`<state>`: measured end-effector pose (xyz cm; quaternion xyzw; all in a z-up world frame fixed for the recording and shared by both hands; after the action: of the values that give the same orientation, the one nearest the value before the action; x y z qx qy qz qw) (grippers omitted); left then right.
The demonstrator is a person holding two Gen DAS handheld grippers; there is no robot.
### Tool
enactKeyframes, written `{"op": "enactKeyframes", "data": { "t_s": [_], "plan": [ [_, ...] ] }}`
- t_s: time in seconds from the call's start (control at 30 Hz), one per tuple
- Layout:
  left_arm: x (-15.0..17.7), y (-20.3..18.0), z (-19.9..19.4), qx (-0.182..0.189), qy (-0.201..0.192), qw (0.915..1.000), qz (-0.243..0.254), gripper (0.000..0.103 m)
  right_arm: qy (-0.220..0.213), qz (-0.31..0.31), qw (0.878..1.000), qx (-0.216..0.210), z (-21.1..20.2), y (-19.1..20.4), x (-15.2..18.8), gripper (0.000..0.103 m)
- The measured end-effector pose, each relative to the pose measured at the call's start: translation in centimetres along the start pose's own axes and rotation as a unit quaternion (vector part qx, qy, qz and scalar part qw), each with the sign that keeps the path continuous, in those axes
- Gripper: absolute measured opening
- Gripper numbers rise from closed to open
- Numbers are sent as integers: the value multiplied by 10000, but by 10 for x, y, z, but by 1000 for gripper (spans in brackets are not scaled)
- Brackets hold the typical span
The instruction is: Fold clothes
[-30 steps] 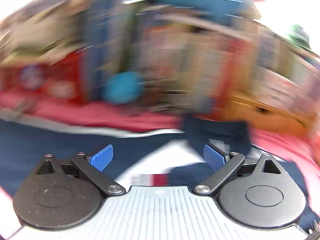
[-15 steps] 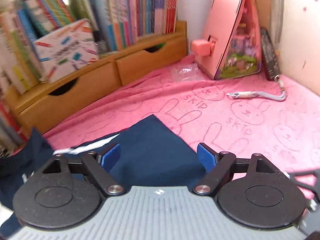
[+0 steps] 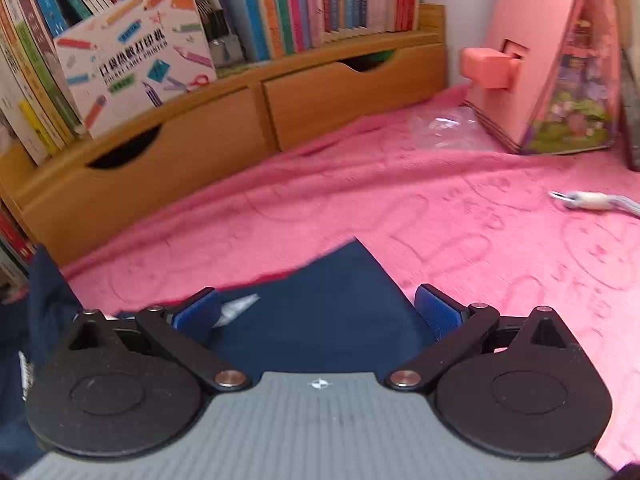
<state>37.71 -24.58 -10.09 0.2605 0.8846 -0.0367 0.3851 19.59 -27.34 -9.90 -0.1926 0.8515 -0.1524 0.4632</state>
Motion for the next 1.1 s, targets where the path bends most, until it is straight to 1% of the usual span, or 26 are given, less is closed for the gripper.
{"op": "enactKeyframes", "data": {
  "t_s": [0.03, 0.07, 0.13, 0.2, 0.27, 0.33, 0.4, 0.43, 0.47, 0.57, 0.6, 0.63, 0.73, 0.77, 0.83, 0.9, 0.97, 1.03, 1.1],
  "plan": [
    [-4, 1, 0, -127, 14, 9999, -19, 103, 1, 8, 10000, -4, 0, 0, 0, 7],
    [-7, 2, 0, -235, 19, 9997, -32, 98, 0, 14, 10000, -7, 0, 0, 1, 7],
    [-12, 2, -14, -138, -166, 9997, 58, 94, 0, 21, 10000, -11, 1, 1, 1, 7],
    [-15, 1, -33, -8, -408, 9990, 174, 94, 1, 24, 10000, -13, 2, 1, 1, 7],
    [-14, 2, -55, 210, -534, 9979, 287, 93, 1, 30, 10000, -17, 2, 1, 1, 7],
    [-5, 3, -76, 544, -519, 9962, 435, 93, 1, 38, 10000, -22, 2, 2, 2, 7],
    [4, 3, -96, 872, -497, 9932, 588, 85, 0, 28, 10000, -15, 2, 2, 2, 7],
    [11, 2, -101, 991, -427, 9917, 705, 74, 0, 24, 10000, -12, 2, 2, 2, 7],
    [18, 1, -105, 1040, -345, 9904, 839, 65, -1, 19, 10000, -8, 2, 2, 2, 7],
    [43, -7, -102, 928, -81, 9851, 1449, 61, -2, 4, 10000, 2, 3, 3, 2, 7],
    [48, -10, -96, 813, 5, 9841, 1582, 60, -2, -1, 10000, 5, 3, 3, 2, 7],
    [53, -11, -91, 729, 77, 9843, 1606, 59, -3, -8, 10000, 10, 3, 3, 2, 7],
    [50, -11, -74, 681, 57, 9899, 1239, 60, -6, -64, 10000, 55, 1, 4, 2, 7],
    [47, -10, -69, 664, 24, 9918, 1096, 64, -7, -77, 9999, 66, 1, 4, 2, 7],
    [38, -7, -58, 522, 12, 9940, 961, 71, -8, -89, 9999, 72, 2, 4, 2, 7],
    [29, -4, -47, 375, -7, 9958, 836, 74, -8, -94, 9999, 78, 2, 3, 2, 7],
    [22, 0, -36, 146, -117, 9961, 862, 82, -7, -96, 9999, 82, 2, 4, 2, 7],
    [15, 8, -26, -77, -182, 9972, 723, 87, -7, -103, 9999, 88, 2, 3, 1, 7],
    [9, 20, -21, -373, -100, 9985, 390, 86, -9, -123, 9999, 106, 0, 3, 1, 7]
  ]
}}
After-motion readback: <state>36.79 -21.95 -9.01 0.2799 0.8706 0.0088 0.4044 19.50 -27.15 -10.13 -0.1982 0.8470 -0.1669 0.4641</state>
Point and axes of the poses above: each gripper's, at about its wrist camera, not at the fingertips, and z roughly the way its jaws point, y to its left, x to its underside, the point moved 7 cm from there along z, roughly the way its jaws point, and after that the axes turned 4 degrees about x, right-handed, at the moved point
